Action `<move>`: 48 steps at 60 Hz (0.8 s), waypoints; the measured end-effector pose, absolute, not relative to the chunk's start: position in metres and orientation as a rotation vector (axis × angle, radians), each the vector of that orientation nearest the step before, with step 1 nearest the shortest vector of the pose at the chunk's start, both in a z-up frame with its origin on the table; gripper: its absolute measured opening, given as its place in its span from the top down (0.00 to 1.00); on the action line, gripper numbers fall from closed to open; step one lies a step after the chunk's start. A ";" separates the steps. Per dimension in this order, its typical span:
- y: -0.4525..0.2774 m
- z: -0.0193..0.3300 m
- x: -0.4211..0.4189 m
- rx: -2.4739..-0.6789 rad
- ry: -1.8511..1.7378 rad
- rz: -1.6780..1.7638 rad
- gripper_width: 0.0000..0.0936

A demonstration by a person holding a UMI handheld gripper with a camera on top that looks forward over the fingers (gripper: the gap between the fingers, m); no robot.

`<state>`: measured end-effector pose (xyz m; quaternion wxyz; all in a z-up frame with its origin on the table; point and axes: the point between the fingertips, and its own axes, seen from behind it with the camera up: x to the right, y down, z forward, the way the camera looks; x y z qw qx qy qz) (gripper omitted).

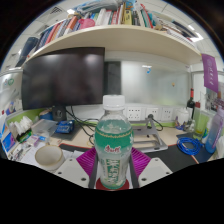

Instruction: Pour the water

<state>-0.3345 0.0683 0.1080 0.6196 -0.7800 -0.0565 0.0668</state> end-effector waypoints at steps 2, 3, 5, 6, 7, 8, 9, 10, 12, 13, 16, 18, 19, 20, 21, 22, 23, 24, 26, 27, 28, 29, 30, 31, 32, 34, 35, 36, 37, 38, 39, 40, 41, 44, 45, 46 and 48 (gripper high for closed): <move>0.067 0.107 -0.334 -1.802 -0.131 0.154 0.43; 0.066 0.105 -0.335 -1.814 -0.129 0.154 0.39; 0.063 0.098 -0.333 -1.846 -0.124 0.151 0.25; 0.062 0.095 -0.332 -1.855 -0.119 0.149 0.17; 0.060 0.093 -0.332 -1.862 -0.115 0.149 0.09; 0.058 0.092 -0.333 -1.866 -0.115 0.151 0.07; 0.055 0.091 -0.333 -1.870 -0.119 0.152 0.09; 0.052 0.091 -0.333 -1.873 -0.121 0.152 0.11; 0.044 0.088 -0.330 -1.881 -0.121 0.140 0.10; 0.040 0.087 -0.328 -1.887 -0.122 0.130 0.09; 0.022 0.084 -0.326 -1.906 -0.127 0.101 0.07; 0.009 0.082 -0.325 -1.919 -0.134 0.085 0.07; 0.001 0.080 -0.324 -1.929 -0.134 0.077 0.07; -0.007 0.078 -0.324 -1.943 -0.135 0.069 0.07; -0.015 0.077 -0.325 -1.958 -0.137 0.062 0.07; -0.024 0.076 -0.325 -1.973 -0.142 0.055 0.08; -0.032 0.076 -0.325 -1.983 -0.144 0.047 0.08; -0.040 0.077 -0.326 -1.991 -0.143 0.039 0.08; -0.055 0.081 -0.328 -2.001 -0.134 0.025 0.08; -0.063 0.083 -0.331 -2.009 -0.132 0.024 0.08; -0.071 0.085 -0.335 -2.017 -0.133 0.029 0.08; -0.078 0.088 -0.340 -2.021 -0.133 0.040 0.08; -0.085 0.092 -0.345 -2.026 -0.131 0.051 0.08; -0.092 0.096 -0.348 -2.033 -0.124 0.061 0.08; -0.099 0.100 -0.350 -2.047 -0.117 0.068 0.08; -0.111 0.110 -0.358 -2.054 -0.096 0.091 0.08; -0.115 0.116 -0.362 -2.053 -0.083 0.106 0.08; -0.120 0.123 -0.366 -2.051 -0.075 0.120 0.08; -0.124 0.129 -0.370 -2.051 -0.072 0.129 0.08; -0.128 0.135 -0.372 -2.052 -0.070 0.132 0.08; -0.131 0.141 -0.373 -2.052 -0.069 0.131 0.08; -0.134 0.148 -0.374 -2.050 -0.066 0.128 0.08; -0.137 0.156 -0.375 -2.052 -0.061 0.122 0.08; -0.145 0.171 -0.376 -2.053 -0.047 0.108 0.09; -0.148 0.176 -0.377 -2.053 -0.042 0.107 0.08; -0.150 0.182 -0.379 -2.052 -0.038 0.110 0.08; -0.154 0.191 -0.381 -2.053 -0.033 0.116 0.08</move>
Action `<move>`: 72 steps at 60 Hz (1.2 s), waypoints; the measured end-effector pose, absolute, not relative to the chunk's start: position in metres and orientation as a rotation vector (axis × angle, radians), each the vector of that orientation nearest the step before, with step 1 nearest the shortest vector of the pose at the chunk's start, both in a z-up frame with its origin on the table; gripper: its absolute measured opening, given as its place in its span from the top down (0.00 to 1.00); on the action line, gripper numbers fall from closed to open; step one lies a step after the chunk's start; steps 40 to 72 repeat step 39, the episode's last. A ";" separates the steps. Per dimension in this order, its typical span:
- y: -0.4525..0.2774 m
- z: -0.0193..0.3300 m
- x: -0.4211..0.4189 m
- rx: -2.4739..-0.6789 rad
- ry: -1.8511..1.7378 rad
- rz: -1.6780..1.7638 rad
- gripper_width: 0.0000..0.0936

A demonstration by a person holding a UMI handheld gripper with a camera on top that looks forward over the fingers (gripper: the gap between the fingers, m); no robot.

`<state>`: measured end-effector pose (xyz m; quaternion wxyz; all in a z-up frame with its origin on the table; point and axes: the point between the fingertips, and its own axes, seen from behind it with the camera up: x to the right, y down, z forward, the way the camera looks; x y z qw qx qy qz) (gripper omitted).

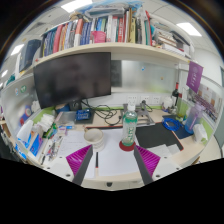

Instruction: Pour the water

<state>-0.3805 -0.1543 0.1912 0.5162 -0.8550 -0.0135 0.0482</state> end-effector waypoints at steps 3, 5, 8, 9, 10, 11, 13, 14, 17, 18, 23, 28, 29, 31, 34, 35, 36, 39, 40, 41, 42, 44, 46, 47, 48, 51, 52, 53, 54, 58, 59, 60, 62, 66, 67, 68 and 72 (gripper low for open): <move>-0.160 0.205 -0.379 -2.055 -0.015 0.114 0.08; -0.164 0.214 -0.376 -2.050 -0.005 0.104 0.08; -0.167 0.228 -0.370 -2.023 0.004 0.078 0.08; -0.168 0.232 -0.369 -2.013 0.001 0.070 0.08; -0.170 0.235 -0.368 -2.006 -0.004 0.063 0.08; -0.171 0.237 -0.368 -2.002 -0.009 0.057 0.08; -0.174 0.240 -0.365 -2.001 -0.014 0.047 0.08; -0.175 0.241 -0.364 -2.001 -0.014 0.047 0.08; -0.179 0.241 -0.362 -2.013 -0.017 0.042 0.08; -0.181 0.242 -0.361 -2.019 -0.019 0.038 0.08; -0.186 0.247 -0.358 -2.019 -0.002 0.047 0.08; -0.190 0.249 -0.358 -2.020 0.007 0.060 0.08; -0.191 0.249 -0.358 -2.022 0.008 0.063 0.09; -0.192 0.248 -0.358 -2.025 0.011 0.064 0.08; -0.194 0.247 -0.358 -2.023 0.015 0.062 0.08; -0.194 0.247 -0.358 -2.024 0.015 0.061 0.08; -0.195 0.246 -0.358 -2.026 0.016 0.061 0.09; -0.196 0.244 -0.359 -2.033 0.018 0.067 0.08; -0.196 0.244 -0.359 -2.033 0.018 0.067 0.08; -0.196 0.244 -0.359 -2.033 0.018 0.067 0.08; -0.196 0.244 -0.359 -2.033 0.018 0.067 0.08; -0.196 0.244 -0.359 -2.033 0.018 0.067 0.08; -0.196 0.244 -0.359 -2.033 0.018 0.067 0.08; -0.196 0.244 -0.359 -2.033 0.018 0.067 0.08; -0.196 0.244 -0.359 -2.033 0.018 0.067 0.08; -0.196 0.244 -0.359 -2.033 0.018 0.067 0.08; -0.196 0.244 -0.359 -2.033 0.018 0.067 0.08; -0.196 0.244 -0.359 -2.033 0.018 0.067 0.08; -0.196 0.244 -0.359 -2.033 0.018 0.067 0.08; -0.196 0.244 -0.359 -2.033 0.018 0.067 0.08; -0.196 0.244 -0.359 -2.033 0.018 0.067 0.08; -0.196 0.244 -0.359 -2.033 0.018 0.067 0.08; -0.196 0.244 -0.359 -2.033 0.018 0.067 0.08; -0.196 0.244 -0.359 -2.033 0.018 0.067 0.08; -0.196 0.244 -0.359 -2.033 0.018 0.067 0.08; -0.196 0.244 -0.359 -2.033 0.018 0.067 0.08; -0.196 0.244 -0.359 -2.033 0.018 0.067 0.08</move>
